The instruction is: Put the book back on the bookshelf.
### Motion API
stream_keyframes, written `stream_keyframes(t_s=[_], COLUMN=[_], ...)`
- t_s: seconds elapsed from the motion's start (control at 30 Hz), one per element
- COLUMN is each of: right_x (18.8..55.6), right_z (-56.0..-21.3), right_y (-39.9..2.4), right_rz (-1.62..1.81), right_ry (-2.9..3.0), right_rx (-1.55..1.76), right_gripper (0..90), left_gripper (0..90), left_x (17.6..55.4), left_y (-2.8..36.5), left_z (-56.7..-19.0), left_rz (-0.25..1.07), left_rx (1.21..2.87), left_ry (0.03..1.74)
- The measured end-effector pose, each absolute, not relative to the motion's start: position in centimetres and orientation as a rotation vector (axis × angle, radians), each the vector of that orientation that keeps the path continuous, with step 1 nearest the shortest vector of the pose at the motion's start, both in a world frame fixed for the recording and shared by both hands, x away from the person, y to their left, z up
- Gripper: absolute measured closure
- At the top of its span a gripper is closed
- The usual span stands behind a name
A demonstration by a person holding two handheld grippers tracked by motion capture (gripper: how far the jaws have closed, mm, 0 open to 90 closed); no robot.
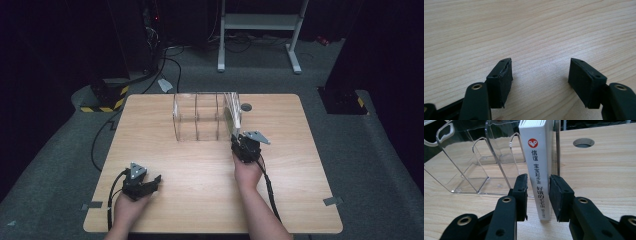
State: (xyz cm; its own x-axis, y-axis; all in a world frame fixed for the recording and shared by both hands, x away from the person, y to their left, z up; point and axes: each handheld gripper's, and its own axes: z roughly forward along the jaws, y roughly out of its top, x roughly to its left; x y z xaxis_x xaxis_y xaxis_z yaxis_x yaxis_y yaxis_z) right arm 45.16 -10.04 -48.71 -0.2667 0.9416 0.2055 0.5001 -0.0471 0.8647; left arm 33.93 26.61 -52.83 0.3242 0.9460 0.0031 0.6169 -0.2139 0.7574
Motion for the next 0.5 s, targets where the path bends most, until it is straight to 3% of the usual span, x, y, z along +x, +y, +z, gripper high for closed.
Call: stream_keyframes(t_s=[0.5], right_x=[44.71], right_z=[-48.15], right_y=[-10.10], right_rz=[1.255], right_ry=[1.795], right_rx=[1.482], right_gripper=[56.5], left_gripper=[35.7], left_x=[33.93], left_y=[26.60], left_z=[-52.83], left_rz=[0.634], left_rx=[1.928], left_ry=[1.375])
